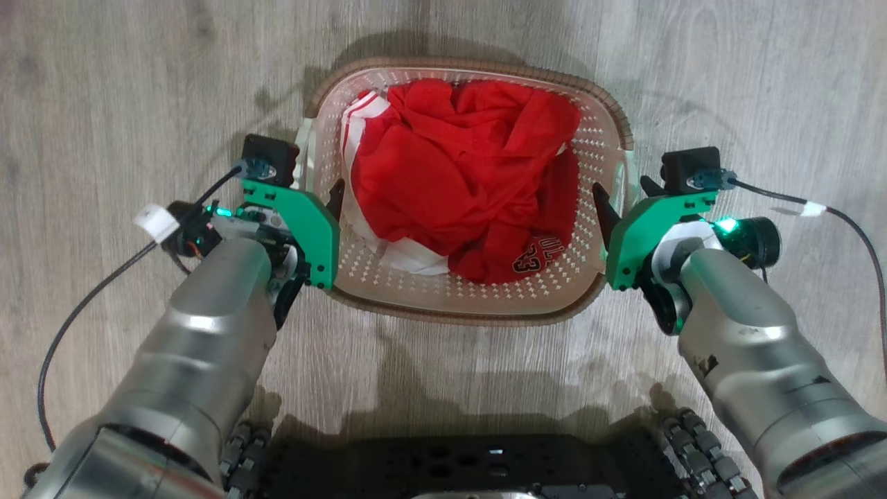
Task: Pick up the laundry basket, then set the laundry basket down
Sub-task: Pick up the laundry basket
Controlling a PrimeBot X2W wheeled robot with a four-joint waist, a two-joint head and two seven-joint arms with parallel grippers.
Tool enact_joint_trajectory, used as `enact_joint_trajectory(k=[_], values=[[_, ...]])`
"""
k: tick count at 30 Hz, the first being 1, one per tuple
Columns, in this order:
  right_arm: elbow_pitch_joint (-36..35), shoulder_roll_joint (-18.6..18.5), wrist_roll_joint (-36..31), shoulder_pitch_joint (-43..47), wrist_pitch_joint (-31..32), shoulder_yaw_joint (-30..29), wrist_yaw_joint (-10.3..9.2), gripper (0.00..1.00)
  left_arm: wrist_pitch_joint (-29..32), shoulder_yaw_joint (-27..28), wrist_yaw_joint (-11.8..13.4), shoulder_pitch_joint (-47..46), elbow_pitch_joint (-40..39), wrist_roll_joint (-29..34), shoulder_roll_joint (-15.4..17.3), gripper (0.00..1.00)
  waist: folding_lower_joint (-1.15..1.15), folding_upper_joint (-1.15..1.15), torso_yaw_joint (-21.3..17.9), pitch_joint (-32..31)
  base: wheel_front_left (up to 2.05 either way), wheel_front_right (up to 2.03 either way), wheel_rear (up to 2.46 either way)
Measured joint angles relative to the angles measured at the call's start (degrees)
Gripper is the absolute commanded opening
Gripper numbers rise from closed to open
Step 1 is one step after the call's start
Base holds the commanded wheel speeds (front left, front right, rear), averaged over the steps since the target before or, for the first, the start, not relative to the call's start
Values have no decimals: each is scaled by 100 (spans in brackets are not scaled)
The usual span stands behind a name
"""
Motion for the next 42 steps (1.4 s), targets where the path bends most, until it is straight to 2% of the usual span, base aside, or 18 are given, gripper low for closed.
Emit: enact_joint_trajectory(k=[10, 19, 37, 38, 39, 42], values=[[33, -2, 344, -71, 453, 276, 0, 100, 210, -435, -45, -233, 99, -154, 0, 100, 0, 0, 8, 193, 0, 0, 0], [126, -8, 492, -334, 441, 398, 0, 100, 565, -751, -42, -440, 199, -293, 0, 100, 0, 1, -58, 353, 0, 0, 0], [271, -10, 848, -496, 334, 586, 0, 100, 810, -1096, 96, -554, 132, -680, 1, 100, 0, 1, -30, 562, 0, 0, 0], [283, -15, 905, -526, 341, 587, 0, 25, 840, -1117, 96, -555, 108, -717, 1, 31, 0, 1, -15, 567, 0, 0, 0], [282, -20, 949, -540, 342, 591, 0, 0, 860, -1140, 100, -555, 85, -750, 1, 0, 0, 1, 2, 572, 0, 0, 0], [319, -16, 1034, -543, 369, 633, 0, 0, 862, -1202, 180, -555, 22, -842, 10, 0, 0, 0, 48, 577, 0, 0, 0]])
